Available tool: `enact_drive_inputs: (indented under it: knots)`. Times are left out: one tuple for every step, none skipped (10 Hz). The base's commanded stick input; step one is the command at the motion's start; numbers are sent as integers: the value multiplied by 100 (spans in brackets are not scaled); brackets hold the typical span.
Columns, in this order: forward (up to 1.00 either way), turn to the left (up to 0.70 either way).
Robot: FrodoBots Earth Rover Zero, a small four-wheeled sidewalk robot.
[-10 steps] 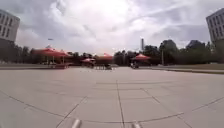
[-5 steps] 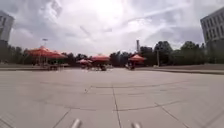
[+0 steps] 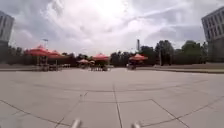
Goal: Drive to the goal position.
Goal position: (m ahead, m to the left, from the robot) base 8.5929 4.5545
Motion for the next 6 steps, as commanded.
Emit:
enact_drive_inputs:
  knots:
    - [85,-1]
    - [85,-1]
    - [85,-1]
    - [85,-1]
    - [85,-1]
    - [85,-2]
